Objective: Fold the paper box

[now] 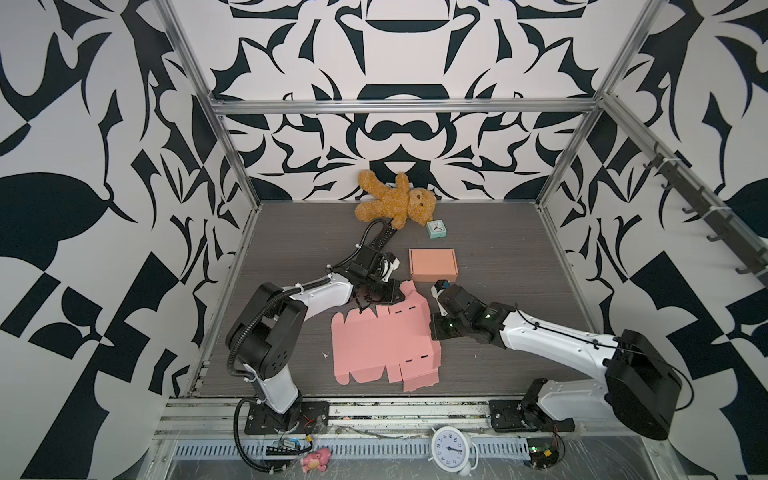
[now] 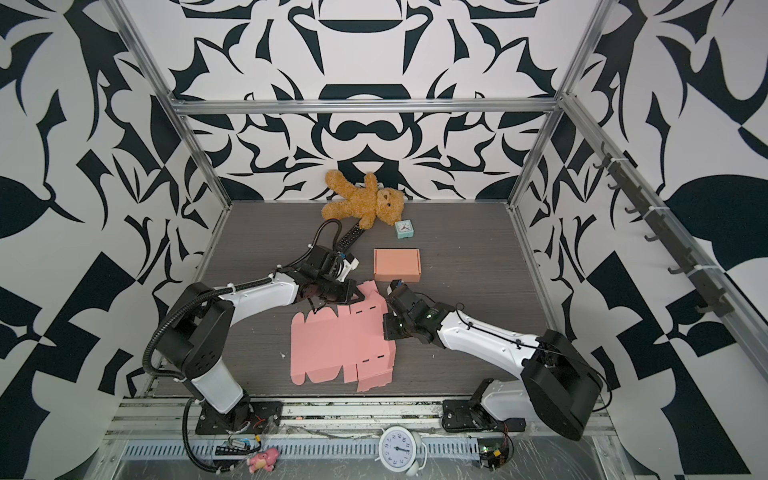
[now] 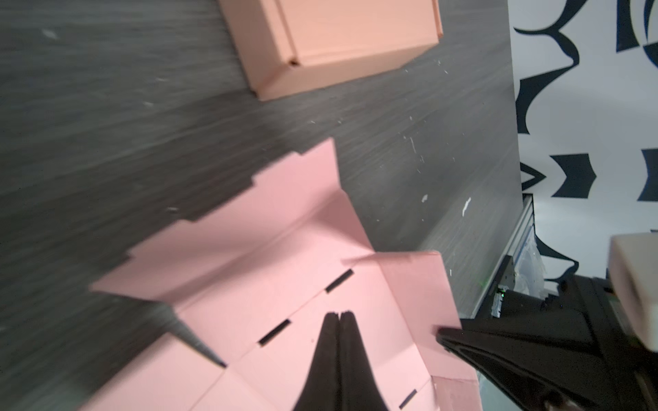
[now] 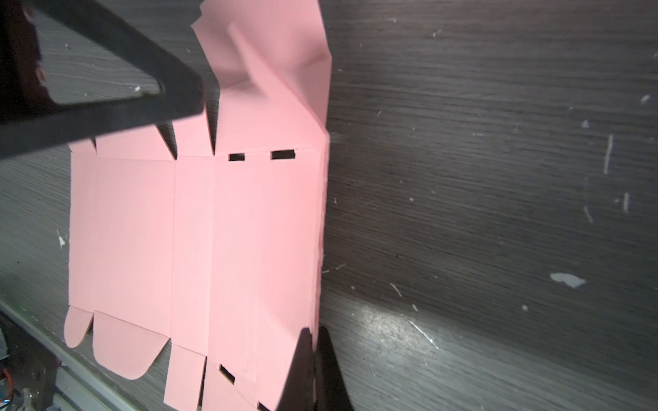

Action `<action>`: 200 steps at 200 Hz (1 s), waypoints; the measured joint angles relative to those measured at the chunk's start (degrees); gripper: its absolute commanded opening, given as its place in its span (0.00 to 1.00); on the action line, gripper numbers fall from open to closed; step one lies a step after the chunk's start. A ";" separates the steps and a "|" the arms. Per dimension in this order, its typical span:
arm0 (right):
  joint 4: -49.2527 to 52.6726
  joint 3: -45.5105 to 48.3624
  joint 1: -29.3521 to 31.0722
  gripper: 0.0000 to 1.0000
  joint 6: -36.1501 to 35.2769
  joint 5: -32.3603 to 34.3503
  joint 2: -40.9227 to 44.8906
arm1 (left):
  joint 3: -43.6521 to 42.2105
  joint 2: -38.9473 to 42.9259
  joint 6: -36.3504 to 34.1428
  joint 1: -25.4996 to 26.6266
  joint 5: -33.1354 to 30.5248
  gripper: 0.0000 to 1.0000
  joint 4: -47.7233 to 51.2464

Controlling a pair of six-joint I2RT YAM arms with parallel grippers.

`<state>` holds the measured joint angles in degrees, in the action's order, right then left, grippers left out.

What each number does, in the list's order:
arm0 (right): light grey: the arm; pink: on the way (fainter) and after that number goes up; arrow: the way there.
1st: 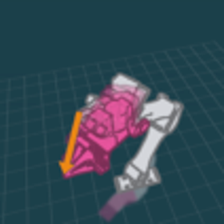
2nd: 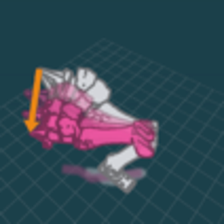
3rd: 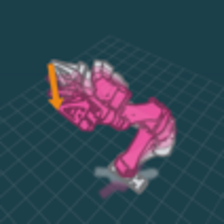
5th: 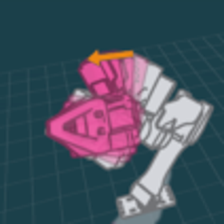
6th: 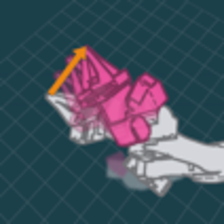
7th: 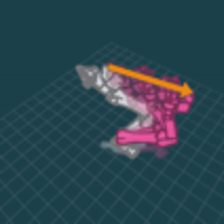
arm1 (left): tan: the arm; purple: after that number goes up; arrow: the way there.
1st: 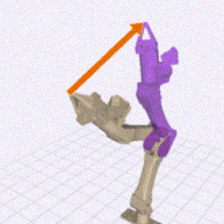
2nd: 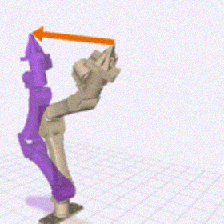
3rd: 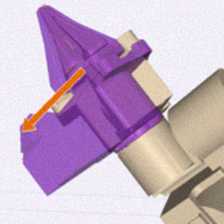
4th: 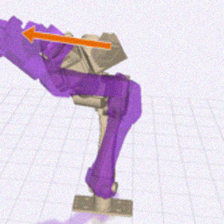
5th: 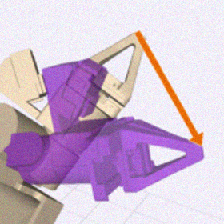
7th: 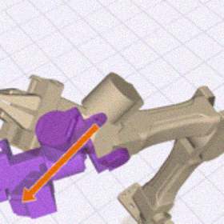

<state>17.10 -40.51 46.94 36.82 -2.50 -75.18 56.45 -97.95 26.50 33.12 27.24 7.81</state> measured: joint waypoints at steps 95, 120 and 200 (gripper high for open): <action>3.06 -1.77 0.85 0.00 -2.58 1.31 -0.68 | -6.12 -0.33 -0.02 -11.58 0.66 0.38 -2.14; 3.65 -2.12 0.85 0.00 -2.64 1.38 -0.83 | -6.12 -1.36 0.04 -11.50 2.16 0.42 -3.08; 4.63 -3.69 0.94 0.00 -3.30 1.73 -1.81 | -7.89 -3.39 0.09 -10.51 6.43 0.39 -5.53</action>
<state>21.74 -44.21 47.88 33.52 -0.78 -76.99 48.56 -101.34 26.59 22.61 33.67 2.28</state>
